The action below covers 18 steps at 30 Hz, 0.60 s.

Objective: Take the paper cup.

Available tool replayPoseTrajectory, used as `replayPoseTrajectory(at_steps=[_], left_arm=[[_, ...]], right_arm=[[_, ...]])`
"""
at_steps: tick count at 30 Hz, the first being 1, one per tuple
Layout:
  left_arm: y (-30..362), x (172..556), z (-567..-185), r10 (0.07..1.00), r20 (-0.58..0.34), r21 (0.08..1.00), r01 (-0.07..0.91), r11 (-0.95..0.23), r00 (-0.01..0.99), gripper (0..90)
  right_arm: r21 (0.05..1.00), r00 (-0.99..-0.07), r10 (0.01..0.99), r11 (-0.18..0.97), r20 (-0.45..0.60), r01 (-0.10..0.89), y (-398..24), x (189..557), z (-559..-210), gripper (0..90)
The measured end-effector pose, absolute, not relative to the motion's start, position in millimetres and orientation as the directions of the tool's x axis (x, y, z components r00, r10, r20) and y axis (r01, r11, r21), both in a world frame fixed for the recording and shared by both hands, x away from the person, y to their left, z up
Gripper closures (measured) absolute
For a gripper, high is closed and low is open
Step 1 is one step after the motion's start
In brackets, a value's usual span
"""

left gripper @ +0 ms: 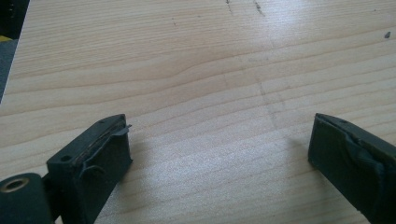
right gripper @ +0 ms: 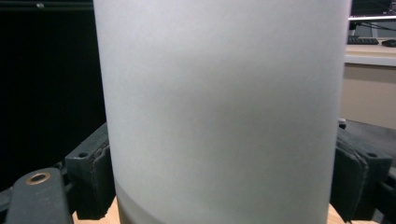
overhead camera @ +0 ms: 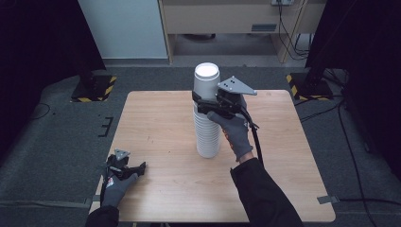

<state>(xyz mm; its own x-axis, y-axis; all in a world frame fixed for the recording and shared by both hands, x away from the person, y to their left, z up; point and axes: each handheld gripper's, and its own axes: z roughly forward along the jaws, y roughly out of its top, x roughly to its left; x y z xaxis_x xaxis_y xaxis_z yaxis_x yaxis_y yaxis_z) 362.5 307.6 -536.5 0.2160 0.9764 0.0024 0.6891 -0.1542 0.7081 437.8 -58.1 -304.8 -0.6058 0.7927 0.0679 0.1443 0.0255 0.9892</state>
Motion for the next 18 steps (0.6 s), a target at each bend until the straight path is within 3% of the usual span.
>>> replayPoseTrajectory(at_steps=[18], left_arm=[[307.6,362.5,-536.5,0.976,0.003,0.708,0.689,-0.155,0.217,4.9]], right_arm=[[0.994,-0.609,0.788,-0.038,0.093,0.102,-63.0,438.3,-281.7,13.8]])
